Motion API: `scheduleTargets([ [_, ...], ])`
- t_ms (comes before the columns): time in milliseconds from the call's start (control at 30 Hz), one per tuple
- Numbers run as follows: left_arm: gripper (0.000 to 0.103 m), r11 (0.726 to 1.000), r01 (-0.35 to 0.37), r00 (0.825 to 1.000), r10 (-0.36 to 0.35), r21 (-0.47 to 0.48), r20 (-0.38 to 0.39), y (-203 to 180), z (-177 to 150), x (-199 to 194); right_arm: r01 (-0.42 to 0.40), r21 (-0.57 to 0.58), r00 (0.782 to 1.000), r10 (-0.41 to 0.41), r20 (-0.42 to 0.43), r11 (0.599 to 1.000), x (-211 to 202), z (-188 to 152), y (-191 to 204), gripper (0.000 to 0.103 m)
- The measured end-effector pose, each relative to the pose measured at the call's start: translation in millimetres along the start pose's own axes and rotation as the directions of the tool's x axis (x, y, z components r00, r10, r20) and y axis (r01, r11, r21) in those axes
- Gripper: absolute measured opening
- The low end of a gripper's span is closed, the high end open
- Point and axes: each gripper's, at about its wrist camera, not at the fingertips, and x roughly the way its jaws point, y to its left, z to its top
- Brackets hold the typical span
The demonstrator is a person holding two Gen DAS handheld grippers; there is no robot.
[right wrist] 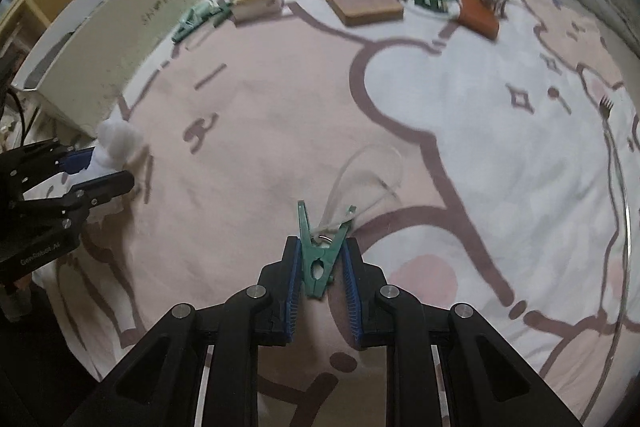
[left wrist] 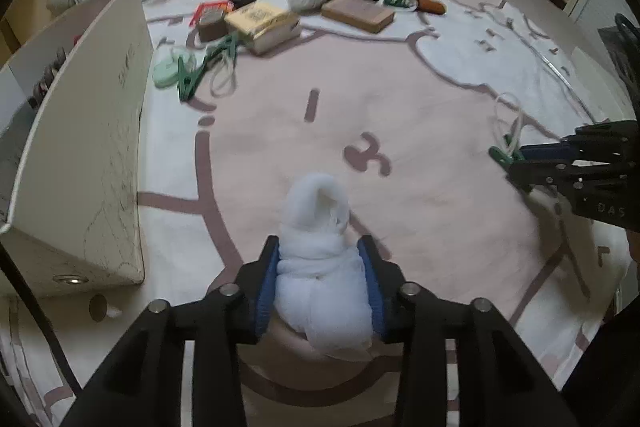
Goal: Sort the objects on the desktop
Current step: 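Lift the white cotton with the left tool while the right tool lifts the clothespin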
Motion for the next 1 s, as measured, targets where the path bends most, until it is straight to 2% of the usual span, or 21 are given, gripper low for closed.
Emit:
scheduleTargets([
  [67,0.044,1.000,0.011,1.000,-0.012,-0.026,-0.012,6,1,2,0.001,0.005,1.000,-0.001,-0.009,1.000,3,0,-1,0.021],
  [133,0.059,0.998,0.032,0.999,-0.033,-0.055,-0.017,11,4,2,0.001,0.004,1.000,-0.001,-0.011,1.000,4,0,0,0.021],
  [200,0.068,0.995,0.060,0.998,-0.062,-0.080,-0.022,13,7,0,-0.002,0.016,1.000,0.003,-0.016,1.000,5,0,-2,0.021],
  [400,0.068,0.995,0.053,0.999,-0.053,-0.085,-0.005,13,14,-3,-0.006,0.047,1.000,0.008,-0.026,0.999,8,3,-4,0.022],
  [467,0.068,0.995,0.047,0.999,-0.047,-0.083,-0.004,12,14,-2,-0.019,0.054,0.999,0.021,-0.034,0.998,10,4,-4,0.028],
  [500,0.068,0.996,0.043,0.999,-0.043,-0.080,-0.006,12,15,-1,-0.038,0.059,0.998,0.040,-0.037,0.998,10,5,-4,0.038],
  [533,0.067,0.997,0.037,0.999,-0.038,-0.074,-0.011,11,15,0,-0.050,0.062,0.998,0.052,-0.036,0.997,11,5,-3,0.042],
  [667,0.061,0.999,0.014,0.999,-0.015,-0.047,-0.034,8,13,6,-0.005,0.026,1.000,0.005,-0.026,1.000,12,5,6,0.042],
  [767,0.058,0.999,-0.006,0.999,0.004,-0.035,-0.050,8,11,11,-0.005,0.034,1.000,0.005,-0.014,0.999,12,5,5,0.042],
  [800,0.052,0.999,-0.013,0.998,0.011,-0.031,-0.057,8,10,13,-0.005,0.041,1.000,0.006,-0.010,0.999,12,5,5,0.038],
  [833,0.049,0.999,-0.021,0.998,0.019,-0.027,-0.064,8,8,15,-0.003,0.046,1.000,0.003,-0.004,0.999,11,6,4,0.029],
  [867,0.048,0.999,-0.025,0.997,0.024,-0.020,-0.068,8,7,17,-0.002,0.052,1.000,0.002,0.003,0.999,11,6,3,0.025],
  [933,0.038,1.000,-0.028,0.998,0.028,-0.006,-0.063,7,7,17,-0.007,0.066,1.000,0.006,0.015,0.998,11,7,1,0.025],
  [1000,0.034,1.000,-0.027,0.998,0.027,0.001,-0.051,6,9,15,-0.006,0.064,1.000,0.004,0.029,0.998,9,9,0,0.025],
])
